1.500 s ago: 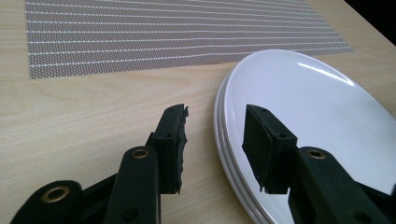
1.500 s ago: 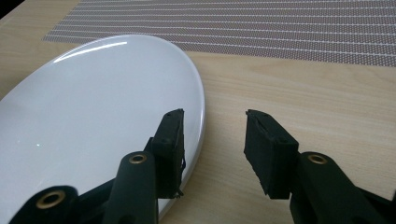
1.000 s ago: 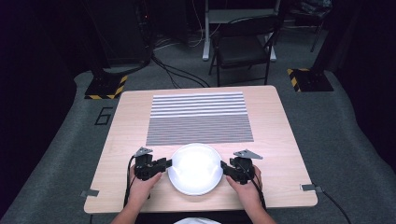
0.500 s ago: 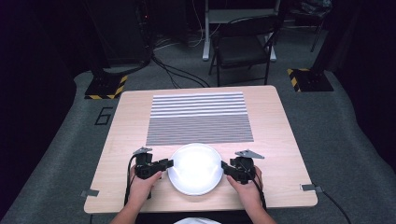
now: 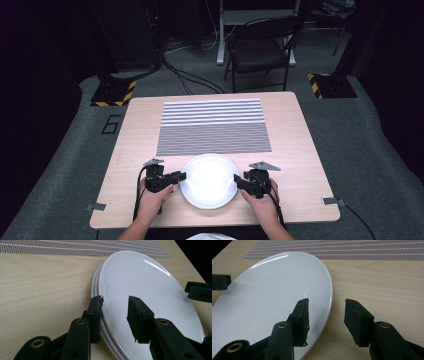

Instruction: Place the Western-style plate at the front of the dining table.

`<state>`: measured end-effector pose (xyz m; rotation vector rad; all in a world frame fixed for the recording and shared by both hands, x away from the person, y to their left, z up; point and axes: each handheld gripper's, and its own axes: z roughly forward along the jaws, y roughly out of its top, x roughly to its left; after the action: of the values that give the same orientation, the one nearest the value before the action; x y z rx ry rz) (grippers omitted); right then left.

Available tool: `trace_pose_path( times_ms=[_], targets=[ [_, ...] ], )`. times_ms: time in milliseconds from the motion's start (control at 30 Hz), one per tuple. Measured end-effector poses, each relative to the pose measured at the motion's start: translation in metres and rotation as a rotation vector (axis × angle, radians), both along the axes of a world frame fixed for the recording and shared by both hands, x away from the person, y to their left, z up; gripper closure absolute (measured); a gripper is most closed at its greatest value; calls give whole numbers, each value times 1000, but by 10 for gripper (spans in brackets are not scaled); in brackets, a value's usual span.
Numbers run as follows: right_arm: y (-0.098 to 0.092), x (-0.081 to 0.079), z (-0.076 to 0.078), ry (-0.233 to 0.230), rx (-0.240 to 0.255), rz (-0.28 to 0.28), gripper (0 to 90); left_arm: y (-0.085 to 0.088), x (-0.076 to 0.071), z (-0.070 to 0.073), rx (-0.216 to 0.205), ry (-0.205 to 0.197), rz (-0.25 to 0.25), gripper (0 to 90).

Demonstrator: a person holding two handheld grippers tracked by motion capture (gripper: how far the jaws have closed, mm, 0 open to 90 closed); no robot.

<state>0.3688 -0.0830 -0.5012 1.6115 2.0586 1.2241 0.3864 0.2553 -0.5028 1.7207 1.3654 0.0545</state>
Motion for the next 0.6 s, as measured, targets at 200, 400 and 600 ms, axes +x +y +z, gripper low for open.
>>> trace_pose_path(
  times_ms=[200, 400, 600],
  targets=[
    [3, 1, -4, 30, 2, 15, 531, 0, 0, 0, -1, -6, -11, 636],
    [5, 2, -9, 59, -2, 25, 520, 0, -1, 0, 2, -7, -12, 630],
    [9, 3, -13, 90, 26, 41, 518, -2, -2, 0, 1, -9, -27, 621]
  ],
)
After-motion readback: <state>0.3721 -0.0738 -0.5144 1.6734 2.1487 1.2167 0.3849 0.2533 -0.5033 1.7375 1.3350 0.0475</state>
